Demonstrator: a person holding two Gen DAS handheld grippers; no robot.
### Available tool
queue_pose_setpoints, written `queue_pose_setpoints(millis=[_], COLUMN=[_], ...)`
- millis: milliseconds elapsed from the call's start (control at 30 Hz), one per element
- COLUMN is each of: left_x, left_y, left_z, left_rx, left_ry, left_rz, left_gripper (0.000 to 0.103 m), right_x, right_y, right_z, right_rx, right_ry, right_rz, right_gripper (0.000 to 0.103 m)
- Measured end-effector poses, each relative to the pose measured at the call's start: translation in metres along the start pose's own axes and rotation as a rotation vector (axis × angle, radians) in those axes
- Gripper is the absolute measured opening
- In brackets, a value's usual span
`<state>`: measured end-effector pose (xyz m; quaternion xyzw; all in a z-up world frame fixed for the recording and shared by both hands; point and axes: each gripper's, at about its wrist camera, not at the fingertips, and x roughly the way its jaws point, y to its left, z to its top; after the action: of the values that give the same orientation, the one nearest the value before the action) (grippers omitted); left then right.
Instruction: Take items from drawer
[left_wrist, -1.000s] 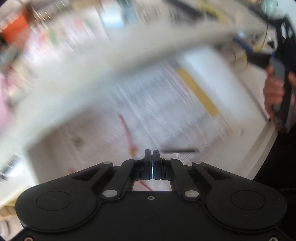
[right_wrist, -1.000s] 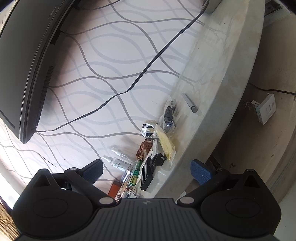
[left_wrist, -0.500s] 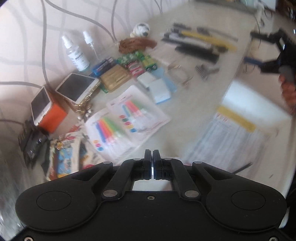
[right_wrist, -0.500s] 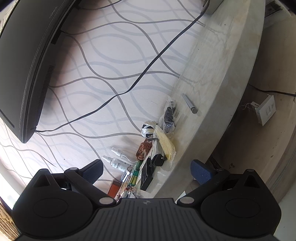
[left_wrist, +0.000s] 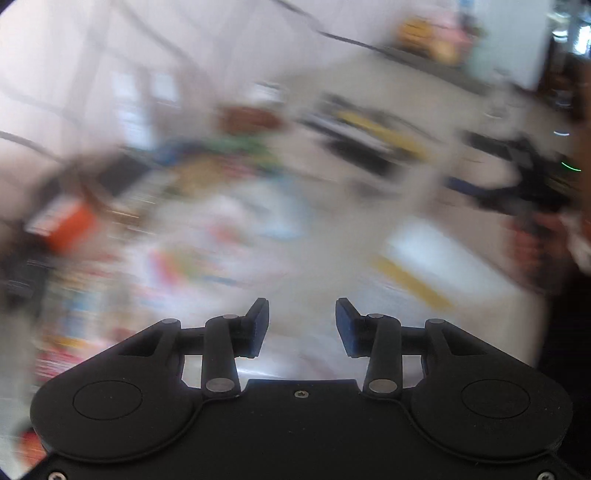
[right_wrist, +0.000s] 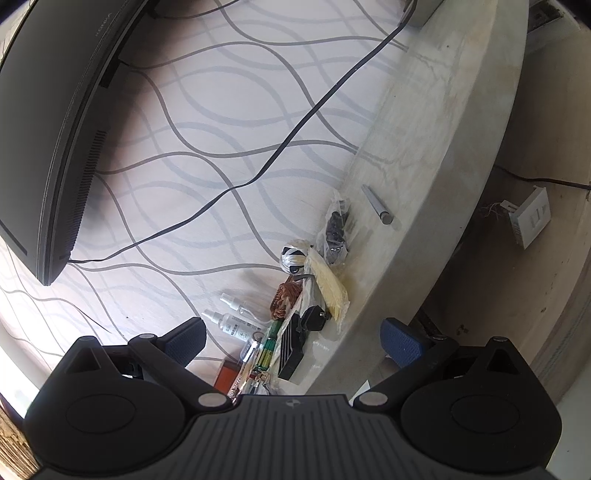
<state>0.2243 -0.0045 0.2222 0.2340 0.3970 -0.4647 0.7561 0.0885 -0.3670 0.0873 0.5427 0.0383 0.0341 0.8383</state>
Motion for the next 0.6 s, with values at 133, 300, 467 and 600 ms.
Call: queue_pose_setpoints(millis=[133,300,467,600], left_x=[0.064,0.119,0.129,0.131], left_y=[-0.044,-0.057,-0.036,-0.033], left_z=[-0.03,-0.072,-0.083,-0.089], left_rx=[-0.056,-0.164,-0.305,-0.342], left_ry=[0.222,0.422,0.461,0.465], left_rz=[-0.121,-0.159,-0.113,-0.117], left_gripper=[0.043,0.042,0.042,0.04], right_x=[0.001,0.0,0.0,-0.001], right_y=[0.002,0.001,0.001,0.0], right_z=[0.0,0.0,-0.001,-0.001], right_rx=[-0.012,-0.007,-0.009,-0.003], right_ry=[0.002,0.002,0.006,0.001], right_rz=[-0.009,-0.007,-0.007,-0.004], right_gripper=[0.103,0.103,0.103,0.103])
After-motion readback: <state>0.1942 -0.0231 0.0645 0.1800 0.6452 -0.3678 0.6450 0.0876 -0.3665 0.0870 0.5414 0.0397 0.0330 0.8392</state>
